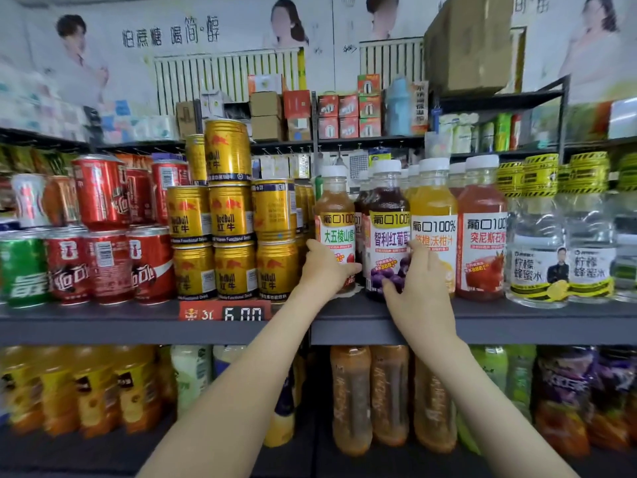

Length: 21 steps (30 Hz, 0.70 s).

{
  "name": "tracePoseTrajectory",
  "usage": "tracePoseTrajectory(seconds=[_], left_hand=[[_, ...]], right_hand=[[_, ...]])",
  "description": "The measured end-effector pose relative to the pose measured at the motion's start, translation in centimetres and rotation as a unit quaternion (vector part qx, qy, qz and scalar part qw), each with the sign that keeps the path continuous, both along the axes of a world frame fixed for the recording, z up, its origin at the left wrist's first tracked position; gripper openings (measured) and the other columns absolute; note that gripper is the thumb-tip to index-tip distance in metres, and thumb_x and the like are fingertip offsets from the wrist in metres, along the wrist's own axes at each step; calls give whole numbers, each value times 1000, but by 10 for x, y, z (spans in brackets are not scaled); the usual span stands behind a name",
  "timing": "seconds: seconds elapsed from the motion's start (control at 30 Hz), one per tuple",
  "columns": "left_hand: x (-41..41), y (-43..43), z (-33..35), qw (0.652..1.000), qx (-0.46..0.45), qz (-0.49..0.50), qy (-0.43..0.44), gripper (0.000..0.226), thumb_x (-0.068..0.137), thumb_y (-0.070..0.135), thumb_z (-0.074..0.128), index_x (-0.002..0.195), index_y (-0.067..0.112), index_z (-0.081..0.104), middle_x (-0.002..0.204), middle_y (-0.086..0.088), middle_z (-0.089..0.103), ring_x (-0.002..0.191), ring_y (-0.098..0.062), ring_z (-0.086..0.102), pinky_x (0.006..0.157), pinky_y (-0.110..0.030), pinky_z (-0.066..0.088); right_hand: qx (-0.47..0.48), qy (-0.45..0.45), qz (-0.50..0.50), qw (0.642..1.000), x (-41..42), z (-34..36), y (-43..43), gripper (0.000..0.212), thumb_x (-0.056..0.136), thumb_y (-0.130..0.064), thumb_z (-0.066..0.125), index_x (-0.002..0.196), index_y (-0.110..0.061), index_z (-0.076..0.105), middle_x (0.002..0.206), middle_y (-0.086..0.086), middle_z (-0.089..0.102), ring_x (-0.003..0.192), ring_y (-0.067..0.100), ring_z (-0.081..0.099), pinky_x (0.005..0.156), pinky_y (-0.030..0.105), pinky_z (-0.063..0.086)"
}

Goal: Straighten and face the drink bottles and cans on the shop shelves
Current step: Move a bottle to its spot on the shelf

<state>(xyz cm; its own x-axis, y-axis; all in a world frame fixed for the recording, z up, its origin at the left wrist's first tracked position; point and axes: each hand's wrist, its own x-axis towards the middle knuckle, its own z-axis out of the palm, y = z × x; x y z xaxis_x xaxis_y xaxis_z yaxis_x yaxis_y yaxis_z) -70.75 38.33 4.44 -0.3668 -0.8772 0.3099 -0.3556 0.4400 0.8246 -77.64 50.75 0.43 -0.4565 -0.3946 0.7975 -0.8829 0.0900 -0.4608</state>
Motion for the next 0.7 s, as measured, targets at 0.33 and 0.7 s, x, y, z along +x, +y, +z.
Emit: tracePoseTrajectory(seconds=[0.33, 0.7], left_hand=[[9, 13, -14, 960, -256, 43, -103, 96, 93, 6, 54, 144, 38, -22, 122, -20, 38, 93, -31, 54, 84, -38, 48], [28, 30, -13, 972, -209, 14, -111, 87, 92, 9, 53, 149, 20, -12, 126, -22, 45, 105, -33, 56, 81, -34, 44]], right_hand=[[50, 38, -27, 998, 7, 0, 3, 82, 86, -8, 62, 150, -12, 11, 136, 14, 36, 119, 31, 36, 89, 36, 40], [-1, 42, -7, 999, 18, -20, 11, 57, 88, -9, 58, 139, 1, 35, 131, 20, 44, 124, 34, 40, 102, 39, 36]])
